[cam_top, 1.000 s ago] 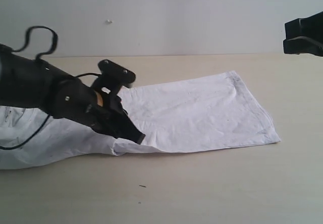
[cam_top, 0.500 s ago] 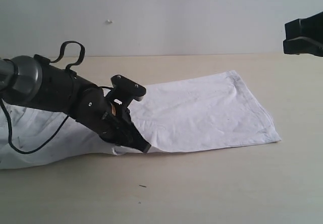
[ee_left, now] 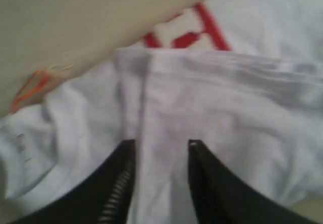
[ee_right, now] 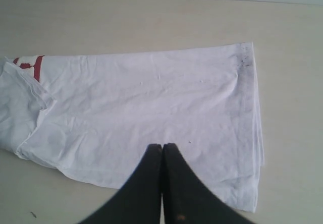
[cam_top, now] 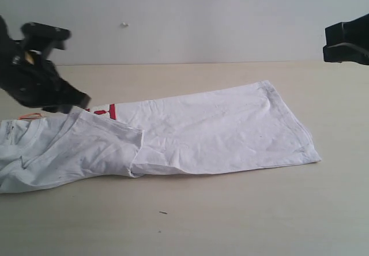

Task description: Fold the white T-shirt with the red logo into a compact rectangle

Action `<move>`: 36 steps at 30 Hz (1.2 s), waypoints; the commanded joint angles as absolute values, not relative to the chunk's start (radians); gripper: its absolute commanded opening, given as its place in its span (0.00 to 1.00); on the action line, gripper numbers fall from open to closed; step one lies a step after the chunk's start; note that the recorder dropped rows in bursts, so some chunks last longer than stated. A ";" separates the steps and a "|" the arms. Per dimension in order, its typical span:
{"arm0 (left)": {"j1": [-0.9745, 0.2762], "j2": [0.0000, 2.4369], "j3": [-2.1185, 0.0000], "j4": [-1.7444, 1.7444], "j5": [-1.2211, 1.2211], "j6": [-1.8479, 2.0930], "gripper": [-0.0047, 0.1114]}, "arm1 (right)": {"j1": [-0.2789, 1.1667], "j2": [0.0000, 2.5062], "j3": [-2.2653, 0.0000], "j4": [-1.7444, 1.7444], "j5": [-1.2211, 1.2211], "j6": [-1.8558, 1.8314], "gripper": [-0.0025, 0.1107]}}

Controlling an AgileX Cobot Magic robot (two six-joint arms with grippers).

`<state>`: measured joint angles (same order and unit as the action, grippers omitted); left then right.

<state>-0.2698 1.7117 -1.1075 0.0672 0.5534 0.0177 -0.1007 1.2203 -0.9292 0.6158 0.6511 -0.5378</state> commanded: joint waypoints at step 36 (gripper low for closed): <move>0.200 2.060 -1.093 -0.494 0.469 0.365 0.50 | -0.104 1.224 -0.924 0.636 0.652 -0.549 0.02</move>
